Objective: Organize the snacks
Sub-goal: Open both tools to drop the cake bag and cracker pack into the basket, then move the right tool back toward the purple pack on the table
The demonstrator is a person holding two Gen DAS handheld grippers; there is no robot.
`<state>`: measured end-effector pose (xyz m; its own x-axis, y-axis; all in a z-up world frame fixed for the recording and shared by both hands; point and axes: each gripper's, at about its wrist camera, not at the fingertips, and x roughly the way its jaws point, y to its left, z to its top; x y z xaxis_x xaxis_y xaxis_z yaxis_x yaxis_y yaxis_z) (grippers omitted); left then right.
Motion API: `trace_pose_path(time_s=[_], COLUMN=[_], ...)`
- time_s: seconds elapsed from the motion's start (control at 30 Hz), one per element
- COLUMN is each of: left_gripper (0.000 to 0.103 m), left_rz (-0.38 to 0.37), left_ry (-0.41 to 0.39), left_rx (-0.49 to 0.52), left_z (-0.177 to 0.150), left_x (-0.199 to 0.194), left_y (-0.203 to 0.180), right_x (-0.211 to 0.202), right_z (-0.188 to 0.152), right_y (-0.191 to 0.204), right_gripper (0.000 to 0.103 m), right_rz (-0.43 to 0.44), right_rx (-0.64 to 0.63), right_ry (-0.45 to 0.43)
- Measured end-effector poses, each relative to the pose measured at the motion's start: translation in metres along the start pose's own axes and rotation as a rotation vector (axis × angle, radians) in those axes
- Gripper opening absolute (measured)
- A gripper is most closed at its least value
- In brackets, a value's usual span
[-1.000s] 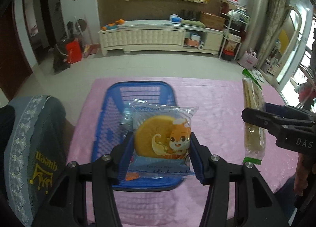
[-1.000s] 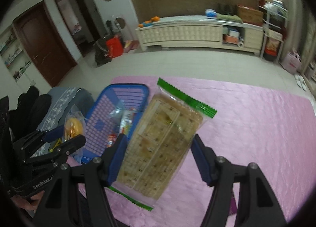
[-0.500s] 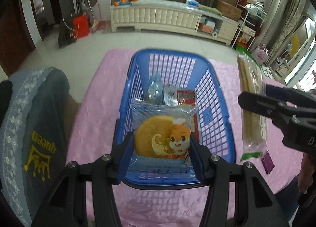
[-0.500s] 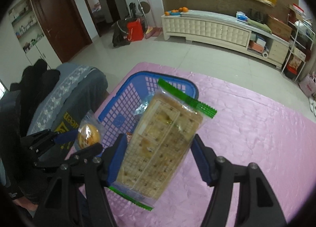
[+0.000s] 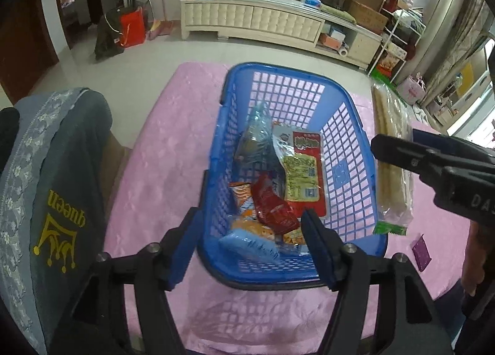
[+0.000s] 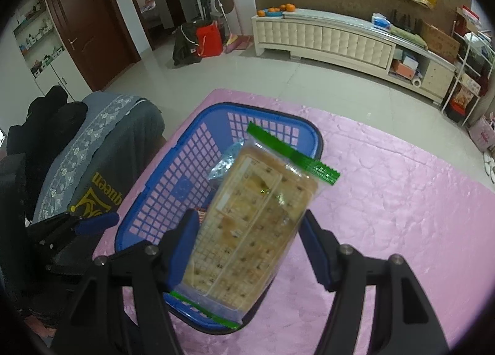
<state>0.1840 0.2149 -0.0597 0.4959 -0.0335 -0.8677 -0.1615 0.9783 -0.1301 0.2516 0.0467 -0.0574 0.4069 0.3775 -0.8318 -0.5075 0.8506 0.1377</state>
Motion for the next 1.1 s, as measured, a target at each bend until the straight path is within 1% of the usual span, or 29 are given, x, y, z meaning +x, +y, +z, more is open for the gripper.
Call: trace_pose_path(time_s=[0.17, 0.33, 0.4, 0.43, 0.57, 0.7, 0.8, 0.9, 0.93, 1.0, 1.03, 1.1], left_gripper=[0.064, 0.064, 0.064, 0.064, 0.064, 0.064, 0.064, 0.064, 0.064, 0.064, 0.064, 0.064], left_rz=[0.014, 0.022, 0.041, 0.050, 0.041, 0.066, 0.045, 0.043, 0.039, 0.027, 0.026, 0.020], left_ry=[-0.013, -0.017, -0.016, -0.016, -0.009, -0.008, 0.005, 0.006, 0.006, 0.008, 0.006, -0.008], left_rx=[-0.015, -0.038, -0.034, -0.032, -0.038, -0.034, -0.045, -0.053, -0.057, -0.067, -0.069, -0.064], left_z=[-0.003, -0.008, -0.007, -0.007, -0.007, -0.010, -0.011, -0.011, -0.011, -0.011, -0.012, -0.013], left_x=[-0.006, -0.008, -0.008, -0.008, -0.006, 0.000, 0.004, 0.004, 0.004, 0.003, 0.001, -0.003], left_y=[0.014, 0.028, 0.032, 0.035, 0.043, 0.047, 0.052, 0.056, 0.057, 0.058, 0.056, 0.053], right_x=[0.007, 0.025, 0.033, 0.038, 0.052, 0.066, 0.079, 0.089, 0.090, 0.088, 0.083, 0.073], right_z=[0.004, 0.009, 0.010, 0.010, 0.011, 0.010, 0.009, 0.007, 0.007, 0.006, 0.006, 0.005], right_y=[0.013, 0.033, 0.040, 0.044, 0.054, 0.064, 0.068, 0.070, 0.071, 0.072, 0.071, 0.068], right_gripper=[0.070, 0.070, 0.070, 0.070, 0.071, 0.070, 0.071, 0.071, 0.074, 0.081, 0.083, 0.083], right_rz=[0.026, 0.047, 0.052, 0.053, 0.053, 0.035, 0.043, 0.067, 0.081, 0.073, 0.058, 0.050], right_rx=[0.000, -0.013, -0.019, -0.020, -0.022, -0.044, -0.039, -0.027, -0.030, -0.045, -0.052, -0.056], right_ry=[0.017, 0.061, 0.081, 0.093, 0.132, 0.167, 0.212, 0.262, 0.277, 0.280, 0.266, 0.248])
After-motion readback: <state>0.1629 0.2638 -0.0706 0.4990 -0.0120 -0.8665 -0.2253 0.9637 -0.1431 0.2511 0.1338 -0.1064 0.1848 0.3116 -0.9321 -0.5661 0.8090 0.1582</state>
